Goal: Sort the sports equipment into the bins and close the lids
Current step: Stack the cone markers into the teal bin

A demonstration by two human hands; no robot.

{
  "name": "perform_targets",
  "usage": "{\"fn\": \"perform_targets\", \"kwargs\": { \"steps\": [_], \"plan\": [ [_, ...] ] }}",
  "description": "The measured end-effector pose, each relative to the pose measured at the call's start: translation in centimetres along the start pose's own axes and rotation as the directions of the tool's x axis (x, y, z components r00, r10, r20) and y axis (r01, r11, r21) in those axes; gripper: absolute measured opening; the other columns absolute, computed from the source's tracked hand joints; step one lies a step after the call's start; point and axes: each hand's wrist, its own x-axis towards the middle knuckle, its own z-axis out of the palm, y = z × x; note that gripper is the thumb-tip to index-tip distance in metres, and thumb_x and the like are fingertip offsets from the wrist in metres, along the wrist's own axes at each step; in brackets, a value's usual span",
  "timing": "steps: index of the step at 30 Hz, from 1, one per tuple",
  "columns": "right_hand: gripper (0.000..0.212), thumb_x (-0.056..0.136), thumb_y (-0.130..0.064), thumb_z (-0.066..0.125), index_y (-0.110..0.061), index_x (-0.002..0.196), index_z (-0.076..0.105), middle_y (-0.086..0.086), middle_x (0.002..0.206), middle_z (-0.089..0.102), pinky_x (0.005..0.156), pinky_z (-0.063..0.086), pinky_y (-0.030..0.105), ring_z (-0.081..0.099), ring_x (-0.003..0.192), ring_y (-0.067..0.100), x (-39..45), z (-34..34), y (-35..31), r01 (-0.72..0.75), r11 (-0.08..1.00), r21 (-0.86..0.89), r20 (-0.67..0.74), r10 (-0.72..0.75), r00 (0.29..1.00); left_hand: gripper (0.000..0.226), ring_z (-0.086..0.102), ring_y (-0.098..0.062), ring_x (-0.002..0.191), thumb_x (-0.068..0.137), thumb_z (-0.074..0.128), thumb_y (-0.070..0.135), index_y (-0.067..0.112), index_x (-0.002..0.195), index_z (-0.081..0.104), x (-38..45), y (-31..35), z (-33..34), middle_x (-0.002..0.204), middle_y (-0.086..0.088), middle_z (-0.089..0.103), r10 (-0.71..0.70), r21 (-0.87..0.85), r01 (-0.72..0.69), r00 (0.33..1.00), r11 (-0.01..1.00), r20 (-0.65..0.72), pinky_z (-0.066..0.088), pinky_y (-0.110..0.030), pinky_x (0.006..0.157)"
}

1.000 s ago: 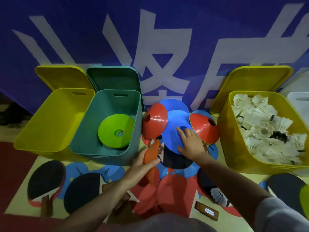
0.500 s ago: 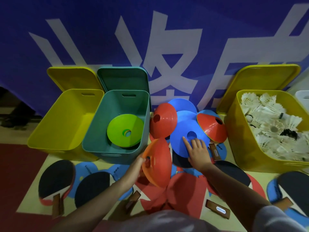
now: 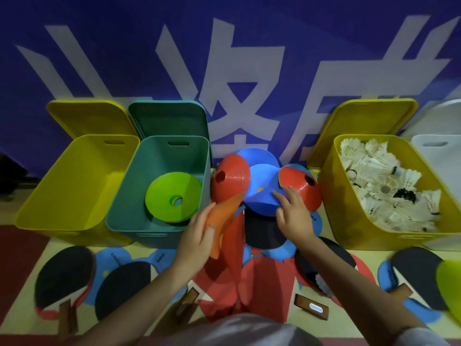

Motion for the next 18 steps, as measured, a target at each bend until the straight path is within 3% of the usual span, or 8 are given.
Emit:
{"fn": "perform_targets", "kwargs": {
  "steps": [2,4,8,13,18],
  "plan": [
    [0.049,0.087,-0.026,0.034,-0.007,0.124,0.06,0.014,0.123,0.06,0.082,0.054,0.044,0.058,0.111,0.035,1.0,-1.4,0.1,0.004,1.0,0.006,-0.078,-0.004,0.997,0.048,0.053,-0.007,0.119,0.091,0.033,0.038,0.024,0.132,0.053,1.5,0.7,0.0,0.13,0.006,0.057,0.048,0.038,-0.048,0.999,0.998,-0.001,0.042,-0.032,0.103],
    [0.045,0.088,-0.026,0.035,-0.009,0.12,0.063,0.011,0.109,0.068,0.061,0.055,0.038,0.066,0.09,0.033,2.2,-2.9,0.1,-0.011,1.0,-0.014,-0.142,0.009,0.99,0.042,0.059,-0.012,0.111,0.095,0.035,0.032,0.021,0.13,0.056,3.0,1.6,-0.1,0.123,0.003,0.063,0.123,0.115,-0.12,0.992,0.986,-0.017,0.047,-0.029,0.091],
    [0.042,0.089,-0.03,0.038,-0.014,0.114,0.068,0.006,0.099,0.073,0.052,0.051,0.032,0.07,0.08,0.029,4.8,-5.1,0.5,-0.082,0.994,-0.066,-0.223,0.065,0.973,0.031,0.063,-0.025,0.1,0.098,0.048,0.012,0.012,0.127,0.058,6.3,2.7,-0.8,0.113,-0.007,0.068,0.212,0.236,-0.172,0.965,0.957,-0.157,0.037,-0.022,0.071],
    [0.041,0.095,-0.03,0.037,-0.017,0.124,0.062,0.005,0.115,0.069,0.063,0.051,0.036,0.068,0.09,0.031,7.0,-6.3,0.9,-0.171,0.985,0.022,-0.239,0.172,0.956,0.041,0.062,-0.031,0.098,0.097,0.049,0.013,0.018,0.138,0.046,9.5,2.3,-2.8,0.115,-0.01,0.066,0.126,0.194,-0.078,0.96,0.978,-0.252,0.044,-0.031,0.071],
    [0.038,0.099,-0.021,0.045,-0.025,0.136,0.05,0.007,0.115,0.068,0.08,0.049,0.04,0.064,0.097,0.031,7.9,-7.2,0.9,-0.332,0.895,0.296,-0.232,0.405,0.884,0.054,0.059,-0.031,0.098,0.098,0.044,0.009,0.029,0.147,0.032,11.2,0.9,-5.4,0.125,-0.012,0.058,0.067,0.139,-0.022,0.943,0.99,-0.325,0.048,-0.039,0.075]
  ]
}}
